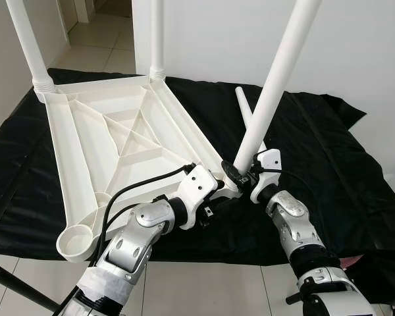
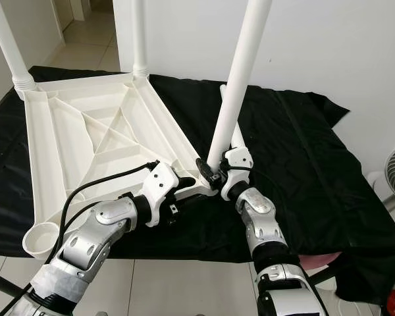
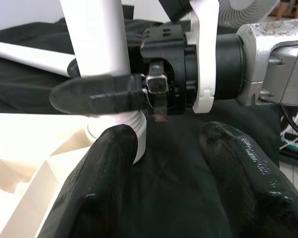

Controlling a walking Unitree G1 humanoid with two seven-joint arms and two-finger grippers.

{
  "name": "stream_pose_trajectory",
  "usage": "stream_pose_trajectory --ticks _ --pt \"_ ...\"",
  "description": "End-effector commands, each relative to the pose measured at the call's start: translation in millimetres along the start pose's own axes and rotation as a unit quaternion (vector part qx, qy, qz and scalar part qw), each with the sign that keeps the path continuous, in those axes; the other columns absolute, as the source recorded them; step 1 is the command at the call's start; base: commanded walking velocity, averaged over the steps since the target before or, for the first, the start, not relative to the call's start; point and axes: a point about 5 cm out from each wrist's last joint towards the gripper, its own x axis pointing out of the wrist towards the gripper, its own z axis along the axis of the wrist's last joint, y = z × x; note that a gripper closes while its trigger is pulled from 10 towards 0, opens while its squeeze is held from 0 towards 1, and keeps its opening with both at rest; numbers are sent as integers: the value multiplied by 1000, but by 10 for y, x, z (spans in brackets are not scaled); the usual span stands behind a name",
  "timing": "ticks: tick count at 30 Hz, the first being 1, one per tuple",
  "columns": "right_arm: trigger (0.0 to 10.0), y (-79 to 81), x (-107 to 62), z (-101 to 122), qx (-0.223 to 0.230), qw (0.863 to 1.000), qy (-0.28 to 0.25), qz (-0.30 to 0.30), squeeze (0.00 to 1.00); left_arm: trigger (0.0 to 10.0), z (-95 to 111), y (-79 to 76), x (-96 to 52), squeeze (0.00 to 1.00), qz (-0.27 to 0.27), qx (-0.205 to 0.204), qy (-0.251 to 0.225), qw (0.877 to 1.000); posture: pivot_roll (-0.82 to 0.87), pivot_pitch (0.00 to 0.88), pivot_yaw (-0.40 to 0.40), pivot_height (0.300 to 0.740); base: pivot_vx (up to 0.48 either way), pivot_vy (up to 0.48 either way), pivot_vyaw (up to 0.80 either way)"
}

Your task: Building children table

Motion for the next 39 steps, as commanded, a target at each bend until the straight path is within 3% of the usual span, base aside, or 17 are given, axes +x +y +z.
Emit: stream_pose_trajectory --ticks 1,17,28,39 --pt "10000 3 -38 -75 6 1000 16 -17 0 10000 -40 -18 12 0 -5 0 9 1000 22 0 -46 740 0 0 0" --pt "10000 112 -23 -51 0 999 5 -47 0 10000 -12 33 45 0 -31 7 12 999 -37 0 37 740 0 0 0" --pt "10000 194 -6 -64 -4 998 7 -59 0 10000 11 111 101 0 -27 -3 5 1000 -66 0 51 740 0 0 0" --pt "10000 178 5 -71 -13 998 11 -68 0 10000 15 158 188 0 -15 0 5 1000 -102 0 55 740 0 0 0"
